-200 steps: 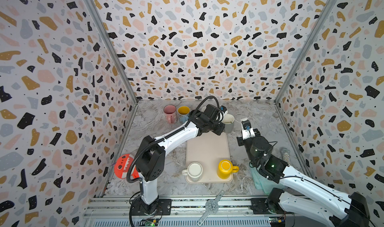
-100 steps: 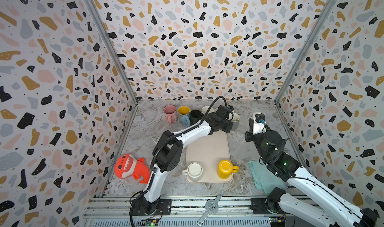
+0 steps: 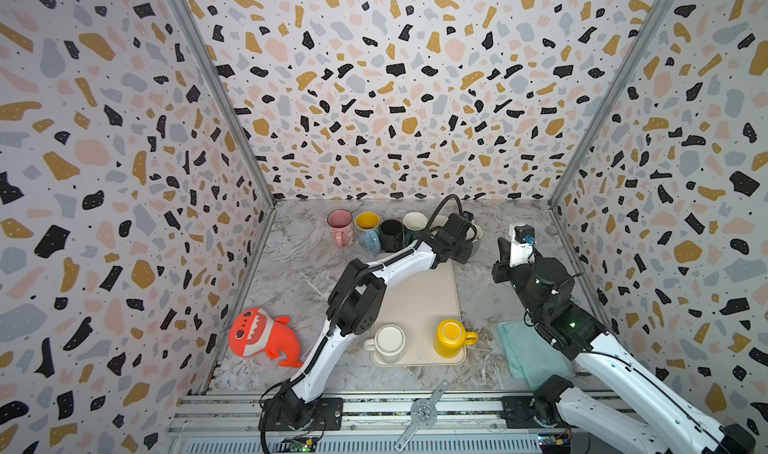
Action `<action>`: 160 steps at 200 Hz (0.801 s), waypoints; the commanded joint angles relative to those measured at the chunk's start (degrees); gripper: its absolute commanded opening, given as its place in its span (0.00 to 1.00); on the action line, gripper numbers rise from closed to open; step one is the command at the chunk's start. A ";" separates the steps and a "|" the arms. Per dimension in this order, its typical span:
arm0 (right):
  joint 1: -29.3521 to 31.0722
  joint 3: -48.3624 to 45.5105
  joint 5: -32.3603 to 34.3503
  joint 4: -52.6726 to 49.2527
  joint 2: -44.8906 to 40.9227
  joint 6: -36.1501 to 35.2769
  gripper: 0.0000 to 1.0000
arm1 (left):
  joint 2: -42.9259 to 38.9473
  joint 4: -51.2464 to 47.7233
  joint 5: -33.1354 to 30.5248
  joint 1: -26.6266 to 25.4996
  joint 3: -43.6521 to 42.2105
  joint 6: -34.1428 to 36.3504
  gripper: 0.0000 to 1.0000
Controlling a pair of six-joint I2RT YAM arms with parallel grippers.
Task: Turn the mug right side up
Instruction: 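Carry the grey mug with the left gripper to the end of the mug row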
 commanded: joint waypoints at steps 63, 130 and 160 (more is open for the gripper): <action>-3.06 0.07 -3.67 -1.18 -2.04 1.85 0.02 | 2.71 5.22 -6.78 -0.12 6.71 1.99 0.00; -4.78 -0.55 -5.21 -1.11 -1.98 2.37 0.02 | 4.89 6.52 -9.82 -0.11 7.33 2.56 0.00; -5.30 -0.64 -5.80 -1.09 -1.70 2.54 0.02 | 5.59 7.06 -11.78 -0.11 7.50 2.64 0.00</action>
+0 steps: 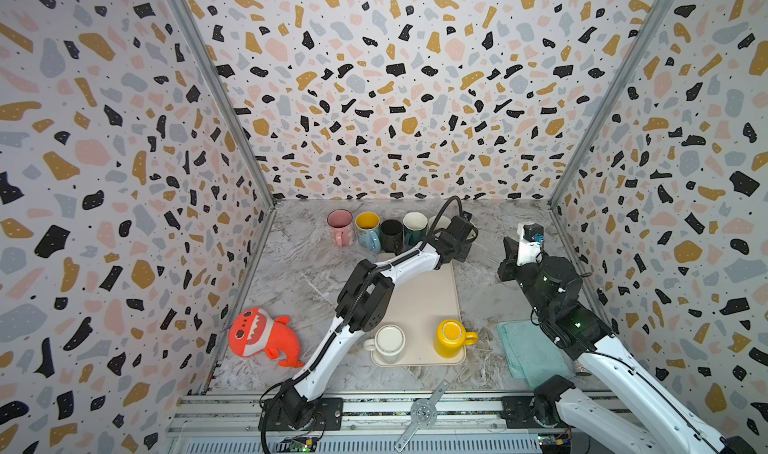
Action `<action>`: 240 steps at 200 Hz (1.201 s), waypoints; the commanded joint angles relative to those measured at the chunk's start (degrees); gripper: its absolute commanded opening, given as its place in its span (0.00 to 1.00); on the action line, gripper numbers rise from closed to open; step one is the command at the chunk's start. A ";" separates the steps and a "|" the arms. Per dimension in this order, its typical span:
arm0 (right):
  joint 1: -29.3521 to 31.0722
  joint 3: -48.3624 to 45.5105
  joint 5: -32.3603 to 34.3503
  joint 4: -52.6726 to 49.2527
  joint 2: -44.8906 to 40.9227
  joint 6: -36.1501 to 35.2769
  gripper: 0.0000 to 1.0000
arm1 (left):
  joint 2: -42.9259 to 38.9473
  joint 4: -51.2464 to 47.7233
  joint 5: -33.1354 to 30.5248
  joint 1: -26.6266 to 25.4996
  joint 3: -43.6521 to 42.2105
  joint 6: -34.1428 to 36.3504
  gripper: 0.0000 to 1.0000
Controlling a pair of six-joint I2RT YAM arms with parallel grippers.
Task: Turn the mug right side up
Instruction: 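Carry the grey mug with the left gripper to the end of the mug row, then lower the grey mug beside the light green mug and open the left gripper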
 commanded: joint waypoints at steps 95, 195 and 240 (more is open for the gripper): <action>-1.64 -0.26 -2.24 -0.37 -0.12 1.40 0.07 | 1.35 5.44 -3.82 -0.13 4.25 1.27 0.00; -2.21 -0.38 -3.19 -0.34 0.27 1.92 0.08 | 0.95 4.82 -3.47 -0.12 4.25 1.00 0.27; -2.25 -0.36 -3.64 -0.56 0.33 2.27 0.10 | -0.16 4.03 -3.17 -0.13 3.06 0.98 0.31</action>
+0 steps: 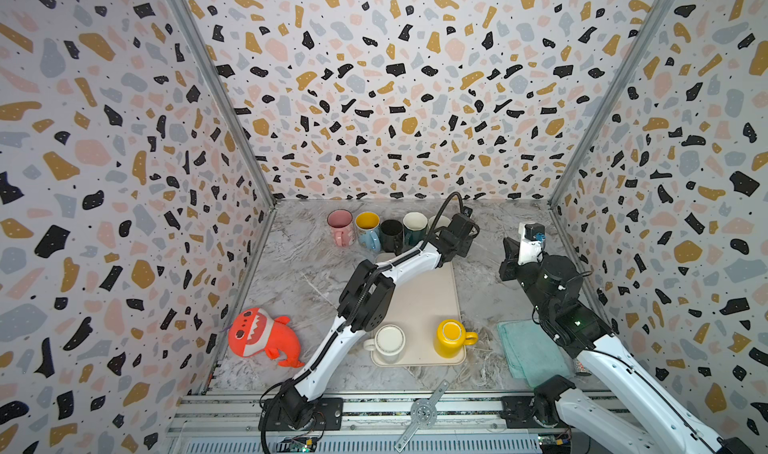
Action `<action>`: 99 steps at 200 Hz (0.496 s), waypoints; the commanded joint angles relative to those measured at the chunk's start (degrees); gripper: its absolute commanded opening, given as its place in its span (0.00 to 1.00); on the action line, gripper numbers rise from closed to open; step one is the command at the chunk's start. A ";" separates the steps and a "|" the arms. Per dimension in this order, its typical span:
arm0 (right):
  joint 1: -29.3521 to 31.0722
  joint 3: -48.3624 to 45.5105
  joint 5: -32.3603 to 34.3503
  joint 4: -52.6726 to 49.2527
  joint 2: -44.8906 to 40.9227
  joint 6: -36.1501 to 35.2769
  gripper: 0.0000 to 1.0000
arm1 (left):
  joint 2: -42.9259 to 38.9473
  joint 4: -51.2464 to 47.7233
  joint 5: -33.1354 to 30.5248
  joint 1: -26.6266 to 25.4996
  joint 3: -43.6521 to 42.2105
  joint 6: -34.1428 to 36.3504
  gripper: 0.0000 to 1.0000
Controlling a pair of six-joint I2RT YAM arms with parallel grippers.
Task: Turn the mug right side up
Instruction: 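Lower the grey mug beside the light green mug and open the left gripper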
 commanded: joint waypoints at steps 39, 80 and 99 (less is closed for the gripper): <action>-0.27 -0.01 -1.96 -0.65 0.15 1.60 0.23 | -4.37 1.50 0.84 -0.13 -3.55 0.24 0.37; -0.24 1.32 -4.89 -2.08 2.36 2.43 0.47 | -8.75 2.66 3.80 -0.13 -9.86 0.21 0.41; -0.21 1.97 -6.40 -2.46 3.48 3.13 0.53 | -10.81 3.83 4.91 -0.13 -12.57 -0.13 0.42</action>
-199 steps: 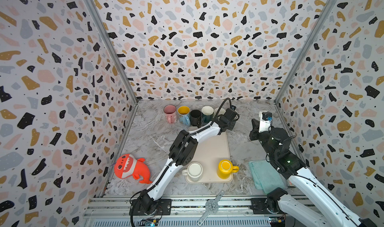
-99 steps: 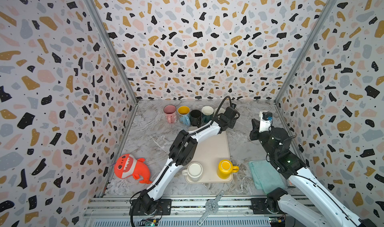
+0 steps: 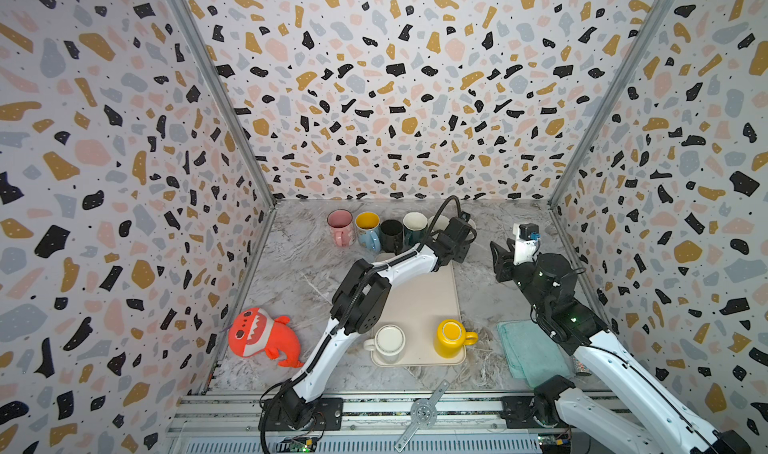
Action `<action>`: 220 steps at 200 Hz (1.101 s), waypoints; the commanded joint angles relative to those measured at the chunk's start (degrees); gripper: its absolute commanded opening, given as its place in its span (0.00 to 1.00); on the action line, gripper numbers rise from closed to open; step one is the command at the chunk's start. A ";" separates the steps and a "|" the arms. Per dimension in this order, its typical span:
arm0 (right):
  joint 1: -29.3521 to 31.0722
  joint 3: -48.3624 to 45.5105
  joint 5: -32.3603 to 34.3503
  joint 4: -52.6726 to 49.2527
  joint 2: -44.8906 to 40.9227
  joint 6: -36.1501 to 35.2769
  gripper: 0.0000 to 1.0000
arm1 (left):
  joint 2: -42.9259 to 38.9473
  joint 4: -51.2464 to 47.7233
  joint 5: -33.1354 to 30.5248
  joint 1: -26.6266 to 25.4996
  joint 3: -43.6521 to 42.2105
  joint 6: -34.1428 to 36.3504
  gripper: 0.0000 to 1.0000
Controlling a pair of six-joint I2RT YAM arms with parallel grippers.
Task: Turn the mug right side up
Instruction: 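Lower the grey mug beside the light green mug and open the left gripper, then lift the left gripper away while the right gripper moves to the yellow mug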
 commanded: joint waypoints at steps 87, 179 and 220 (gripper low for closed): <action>-0.23 6.66 -6.57 -7.41 6.05 5.06 0.62 | -20.72 11.36 11.17 -1.76 -20.12 -3.32 0.43; -4.84 19.14 -28.59 -32.39 22.76 10.00 0.65 | -50.42 15.17 -3.53 0.59 -43.01 -0.78 0.51; -11.25 17.07 -47.61 -40.04 25.95 18.41 0.51 | -59.98 14.08 -9.03 7.09 -50.50 -3.13 0.59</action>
